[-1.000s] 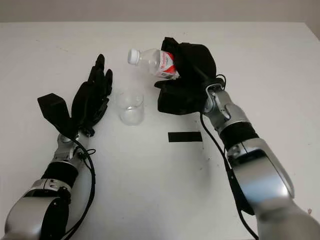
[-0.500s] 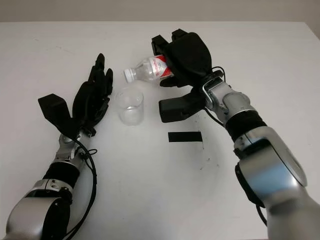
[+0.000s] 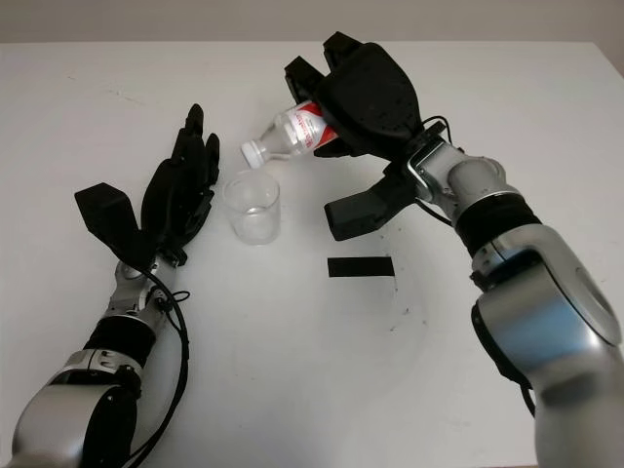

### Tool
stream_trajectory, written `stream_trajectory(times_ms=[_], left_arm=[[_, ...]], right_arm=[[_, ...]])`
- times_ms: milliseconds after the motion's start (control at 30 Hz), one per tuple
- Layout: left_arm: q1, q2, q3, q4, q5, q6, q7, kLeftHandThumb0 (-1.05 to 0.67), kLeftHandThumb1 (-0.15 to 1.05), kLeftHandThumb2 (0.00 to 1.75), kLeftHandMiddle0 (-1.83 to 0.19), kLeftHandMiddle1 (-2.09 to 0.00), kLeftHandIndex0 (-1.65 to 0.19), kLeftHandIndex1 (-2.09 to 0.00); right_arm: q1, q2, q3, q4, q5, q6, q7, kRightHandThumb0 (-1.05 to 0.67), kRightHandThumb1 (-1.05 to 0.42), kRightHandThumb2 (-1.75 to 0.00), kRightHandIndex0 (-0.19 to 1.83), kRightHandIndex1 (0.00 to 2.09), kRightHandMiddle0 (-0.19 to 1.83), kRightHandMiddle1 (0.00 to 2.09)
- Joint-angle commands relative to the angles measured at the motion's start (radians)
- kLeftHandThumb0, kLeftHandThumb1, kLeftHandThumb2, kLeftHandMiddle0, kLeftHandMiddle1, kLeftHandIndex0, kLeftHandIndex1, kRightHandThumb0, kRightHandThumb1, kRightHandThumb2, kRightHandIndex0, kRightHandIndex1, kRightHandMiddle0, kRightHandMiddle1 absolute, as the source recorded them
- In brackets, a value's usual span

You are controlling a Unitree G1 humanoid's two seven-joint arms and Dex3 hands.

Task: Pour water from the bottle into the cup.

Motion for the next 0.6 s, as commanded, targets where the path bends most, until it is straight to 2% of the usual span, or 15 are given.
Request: stream_trajectory(times_ms=[0,133,333,433,500,567], left_arm=[[0.018,-0.009,-0.003,0.013,0.004,-0.004,0.000,-0.89,1.05,0.65,0.19,0.00,0.19,0.00],[0.016,-0.014,0.002,0.015,-0.004,-0.002,-0.001,-0.89,1.05,0.63,0.19,0.00,0.19,0.00],[0.015,-0.012,-0.003,0.020,0.004,-0.010,-0.001,-0.91,1.05,0.64,0.19,0.00,0.19,0.00],[0.016,-0.013,-0.001,0.025,0.001,-0.015,-0.002,-0.89,1.05,0.63,0.19,0.00,0.19,0.00],[0.016,-0.013,-0.002,0.024,0.004,-0.012,0.003,-0.89,1.05,0.63,0.19,0.00,0.19,0.00],[0.016,-0.012,-0.004,0.025,0.006,-0.012,0.005,-0.90,1.05,0.63,0.19,0.00,0.19,0.00]], right_arm=[[-0.041,-0.012,0.005,0.001,-0.002,-0.009,-0.025,-0.52,-1.05,-0.37,1.32,2.09,0.89,2.09],[-0.048,-0.016,0.020,-0.001,-0.021,-0.004,-0.041,-0.52,-1.05,-0.38,1.31,2.09,0.88,2.09],[-0.067,-0.025,0.077,-0.003,-0.104,0.035,-0.109,-0.52,-1.05,-0.36,1.29,2.09,0.76,2.09],[-0.078,-0.025,0.108,0.001,-0.148,0.064,-0.156,-0.52,-1.05,-0.35,1.30,2.09,0.65,2.09],[-0.084,-0.026,0.124,0.004,-0.168,0.073,-0.180,-0.53,-1.05,-0.30,1.27,2.09,0.39,2.02],[-0.092,-0.030,0.146,0.003,-0.194,0.085,-0.202,-0.55,-1.05,-0.28,1.24,2.09,0.30,1.97]])
